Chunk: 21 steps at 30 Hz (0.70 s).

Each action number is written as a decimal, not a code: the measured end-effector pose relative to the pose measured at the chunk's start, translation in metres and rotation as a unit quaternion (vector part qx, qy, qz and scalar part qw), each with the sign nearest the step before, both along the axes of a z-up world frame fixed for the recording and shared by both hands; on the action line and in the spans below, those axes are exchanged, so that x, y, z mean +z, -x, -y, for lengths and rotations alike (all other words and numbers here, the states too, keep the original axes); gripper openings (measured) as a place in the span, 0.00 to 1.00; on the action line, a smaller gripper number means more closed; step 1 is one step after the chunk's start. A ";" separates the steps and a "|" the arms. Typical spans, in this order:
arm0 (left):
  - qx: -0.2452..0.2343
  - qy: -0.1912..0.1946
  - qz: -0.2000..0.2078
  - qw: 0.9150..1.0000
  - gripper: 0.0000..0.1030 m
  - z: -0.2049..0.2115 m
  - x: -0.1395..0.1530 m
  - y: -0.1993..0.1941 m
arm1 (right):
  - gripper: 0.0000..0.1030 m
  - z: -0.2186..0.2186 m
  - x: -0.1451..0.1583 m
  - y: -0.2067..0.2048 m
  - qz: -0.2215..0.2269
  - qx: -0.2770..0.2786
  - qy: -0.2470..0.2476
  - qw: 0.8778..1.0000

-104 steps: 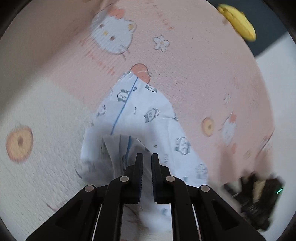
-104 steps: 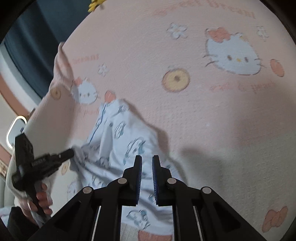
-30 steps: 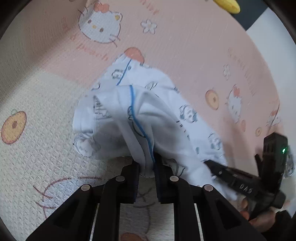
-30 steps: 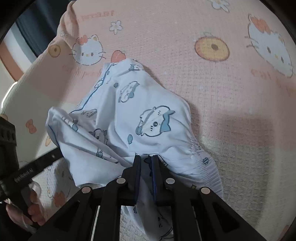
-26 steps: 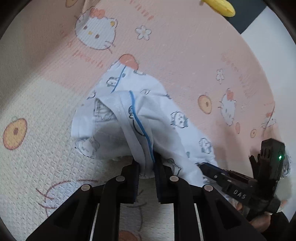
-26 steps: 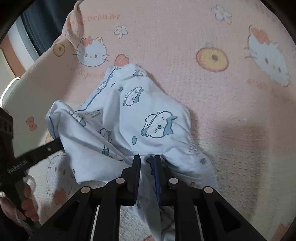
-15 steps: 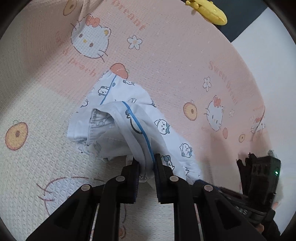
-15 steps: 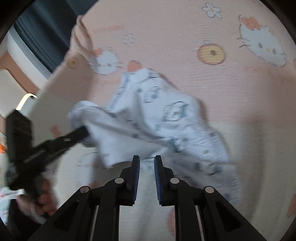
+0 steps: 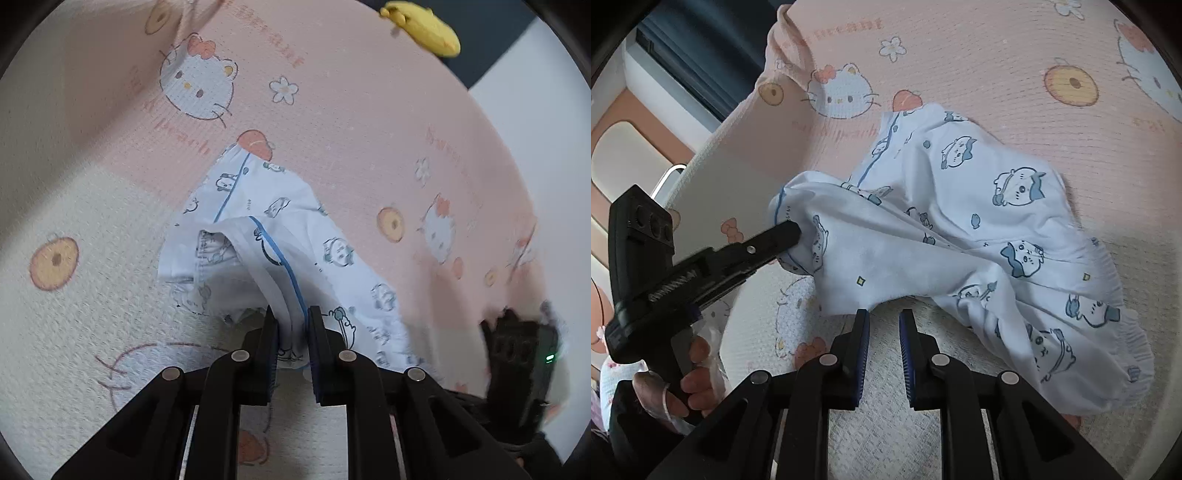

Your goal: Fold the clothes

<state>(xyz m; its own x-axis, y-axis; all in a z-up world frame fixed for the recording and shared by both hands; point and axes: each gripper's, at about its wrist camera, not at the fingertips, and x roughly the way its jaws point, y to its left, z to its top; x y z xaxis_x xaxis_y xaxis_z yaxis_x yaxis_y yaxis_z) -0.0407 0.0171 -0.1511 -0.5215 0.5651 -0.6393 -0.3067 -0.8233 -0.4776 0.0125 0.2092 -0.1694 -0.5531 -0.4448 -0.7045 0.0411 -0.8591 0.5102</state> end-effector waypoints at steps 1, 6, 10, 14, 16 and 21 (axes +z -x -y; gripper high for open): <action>0.004 0.003 -0.003 1.000 0.12 0.001 0.001 0.000 | 0.20 0.000 0.001 -0.001 -0.004 0.001 -0.001 1.000; 0.005 0.022 -0.029 0.999 0.11 0.005 0.012 -0.007 | 0.36 0.003 0.008 -0.008 -0.023 0.007 -0.009 1.000; 0.000 0.034 -0.037 0.999 0.11 0.008 0.016 -0.010 | 0.37 0.001 0.005 -0.003 -0.019 0.008 0.015 1.000; 0.009 0.030 -0.025 0.999 0.11 0.015 0.010 -0.011 | 0.37 -0.007 -0.009 0.007 0.002 -0.005 0.095 0.995; 0.012 0.023 -0.016 1.000 0.11 0.019 0.007 -0.011 | 0.37 -0.013 -0.017 0.012 0.002 -0.025 0.142 0.990; 0.016 0.036 -0.007 0.999 0.11 0.023 0.005 -0.010 | 0.18 -0.011 -0.028 0.015 0.002 -0.035 0.171 0.985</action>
